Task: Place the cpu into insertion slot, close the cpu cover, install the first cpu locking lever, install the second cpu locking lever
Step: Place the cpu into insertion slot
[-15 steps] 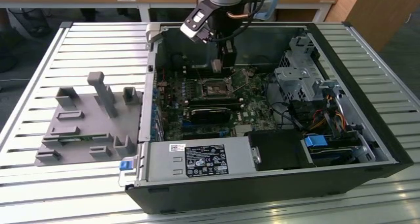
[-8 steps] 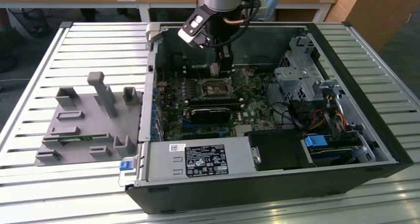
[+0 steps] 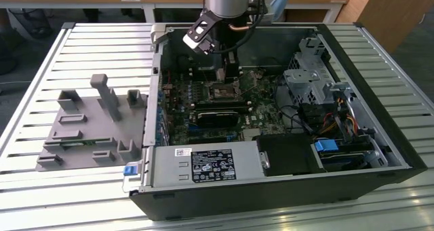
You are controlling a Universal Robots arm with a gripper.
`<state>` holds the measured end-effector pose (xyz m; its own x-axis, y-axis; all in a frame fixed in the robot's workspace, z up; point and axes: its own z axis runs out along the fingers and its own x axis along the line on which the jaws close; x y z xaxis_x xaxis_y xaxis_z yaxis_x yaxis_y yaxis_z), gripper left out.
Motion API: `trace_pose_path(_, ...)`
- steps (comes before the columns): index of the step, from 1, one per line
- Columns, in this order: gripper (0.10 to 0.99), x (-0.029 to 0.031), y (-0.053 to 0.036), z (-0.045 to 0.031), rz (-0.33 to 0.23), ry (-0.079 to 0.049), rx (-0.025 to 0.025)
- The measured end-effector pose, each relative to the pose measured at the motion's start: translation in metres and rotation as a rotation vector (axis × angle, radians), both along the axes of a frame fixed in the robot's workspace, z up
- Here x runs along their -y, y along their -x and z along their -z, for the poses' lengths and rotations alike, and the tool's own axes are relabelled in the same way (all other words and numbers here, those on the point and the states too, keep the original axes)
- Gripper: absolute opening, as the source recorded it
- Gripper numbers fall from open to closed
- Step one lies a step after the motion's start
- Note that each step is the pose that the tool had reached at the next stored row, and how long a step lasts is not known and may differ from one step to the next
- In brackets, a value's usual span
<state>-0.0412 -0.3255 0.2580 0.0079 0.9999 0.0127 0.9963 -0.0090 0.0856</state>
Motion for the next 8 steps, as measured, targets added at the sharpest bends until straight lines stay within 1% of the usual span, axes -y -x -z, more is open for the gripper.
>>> trace_pose_path(8, 0.541, -0.0016, 0.0008, 0.0134, 0.007, 0.001, -0.0001)
